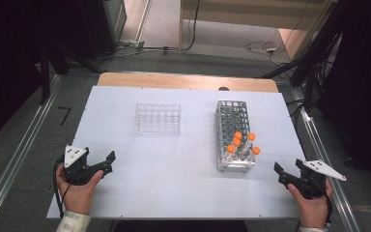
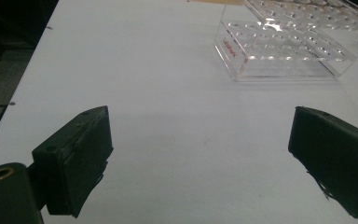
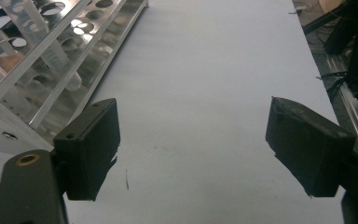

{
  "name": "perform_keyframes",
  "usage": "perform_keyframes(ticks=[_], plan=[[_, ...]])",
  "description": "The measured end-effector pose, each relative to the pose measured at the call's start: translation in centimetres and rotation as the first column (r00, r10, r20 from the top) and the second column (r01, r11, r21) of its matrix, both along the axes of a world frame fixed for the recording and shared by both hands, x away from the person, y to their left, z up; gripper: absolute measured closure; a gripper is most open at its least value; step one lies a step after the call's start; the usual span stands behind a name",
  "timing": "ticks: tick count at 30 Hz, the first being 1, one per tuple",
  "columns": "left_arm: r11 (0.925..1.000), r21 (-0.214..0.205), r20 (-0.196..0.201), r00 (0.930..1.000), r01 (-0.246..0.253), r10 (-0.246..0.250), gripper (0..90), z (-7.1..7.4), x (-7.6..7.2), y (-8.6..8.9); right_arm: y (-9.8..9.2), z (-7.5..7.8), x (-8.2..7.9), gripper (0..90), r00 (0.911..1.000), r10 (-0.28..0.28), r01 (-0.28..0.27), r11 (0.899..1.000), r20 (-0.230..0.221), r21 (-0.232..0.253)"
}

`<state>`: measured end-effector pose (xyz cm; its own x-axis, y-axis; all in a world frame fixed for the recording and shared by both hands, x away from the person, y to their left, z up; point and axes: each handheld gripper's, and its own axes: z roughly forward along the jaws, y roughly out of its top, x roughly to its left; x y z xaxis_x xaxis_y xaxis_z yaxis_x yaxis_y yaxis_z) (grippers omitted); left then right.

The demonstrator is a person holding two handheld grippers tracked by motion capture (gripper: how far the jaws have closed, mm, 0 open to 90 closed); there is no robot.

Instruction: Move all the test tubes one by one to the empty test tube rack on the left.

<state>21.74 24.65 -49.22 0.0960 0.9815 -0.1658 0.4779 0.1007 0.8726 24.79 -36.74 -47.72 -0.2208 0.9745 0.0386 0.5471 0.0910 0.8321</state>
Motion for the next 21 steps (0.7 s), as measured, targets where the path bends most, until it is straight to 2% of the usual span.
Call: perform_keyframes(ticks=[3,7,21], plan=[[1.0,-0.007,-0.006,1.0,-0.001,0.001,6.0,-0.1,0.2,0.0,0.0,0.0,-0.1,16.1,1.0,0.007,-0.007,1.0,0.001,-0.001],[1.0,-0.001,-0.01,0.9999,0.007,-0.007,6.0,-0.2,0.4,-0.3,0.1,0.2,-0.3,16.8,0.9998,0.016,-0.017,1.0,0.006,0.021],[0.9995,0.011,-0.013,0.9995,0.029,-0.029,6.0,-0.2,0.4,-0.7,2.2,1.3,-1.1,18.5,0.9948,0.092,-0.093,0.995,0.044,0.022]])
